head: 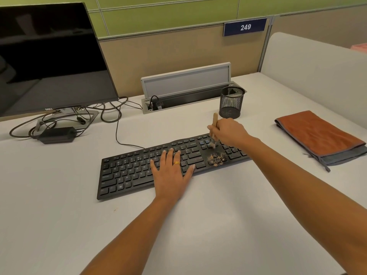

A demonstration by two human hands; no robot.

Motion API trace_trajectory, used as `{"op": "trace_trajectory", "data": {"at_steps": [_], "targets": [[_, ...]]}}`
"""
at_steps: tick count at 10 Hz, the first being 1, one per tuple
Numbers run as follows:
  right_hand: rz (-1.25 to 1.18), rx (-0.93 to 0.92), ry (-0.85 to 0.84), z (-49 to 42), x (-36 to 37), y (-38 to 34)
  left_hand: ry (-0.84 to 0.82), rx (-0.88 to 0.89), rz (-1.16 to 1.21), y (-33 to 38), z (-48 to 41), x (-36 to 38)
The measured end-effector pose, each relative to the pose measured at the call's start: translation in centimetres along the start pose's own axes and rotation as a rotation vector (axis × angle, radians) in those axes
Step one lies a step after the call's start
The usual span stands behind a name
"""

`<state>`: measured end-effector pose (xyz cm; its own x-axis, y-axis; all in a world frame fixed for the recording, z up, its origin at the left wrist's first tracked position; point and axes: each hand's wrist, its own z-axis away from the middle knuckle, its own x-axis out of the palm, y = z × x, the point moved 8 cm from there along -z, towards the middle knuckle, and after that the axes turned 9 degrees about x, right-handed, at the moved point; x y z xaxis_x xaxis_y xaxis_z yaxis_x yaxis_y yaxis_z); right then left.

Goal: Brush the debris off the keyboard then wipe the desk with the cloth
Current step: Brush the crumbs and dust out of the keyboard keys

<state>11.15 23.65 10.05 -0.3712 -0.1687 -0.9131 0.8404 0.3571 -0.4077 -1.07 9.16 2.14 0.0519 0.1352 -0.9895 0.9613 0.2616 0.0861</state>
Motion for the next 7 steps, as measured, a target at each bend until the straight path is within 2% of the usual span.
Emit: {"op": "trace_trajectory", "data": {"at_steps": [1,2,3,4,6,7], "targets": [[0.042,0.019,0.026,-0.1,-0.3,0.3,-0.001,0.0,-0.003,0.0,-0.1,0.1],[-0.059,0.013,0.05,0.0,-0.7,0.6,-0.001,-0.001,0.004,0.0,-0.1,0.1],[-0.006,0.029,-0.004,0.1,-0.2,1.0,0.002,-0.001,0.008,0.0,-0.1,0.1],[0.015,0.051,0.077,0.3,-1.2,1.6,0.003,-0.002,0.01,-0.1,0.0,0.1],[0.023,0.108,0.049,0.3,-1.5,3.2,0.0,-0.003,0.007,-0.1,-0.1,0.1],[-0.129,0.181,0.209,-0.3,-3.7,4.7,-0.009,-0.001,0.004,0.0,-0.1,0.2]]}}
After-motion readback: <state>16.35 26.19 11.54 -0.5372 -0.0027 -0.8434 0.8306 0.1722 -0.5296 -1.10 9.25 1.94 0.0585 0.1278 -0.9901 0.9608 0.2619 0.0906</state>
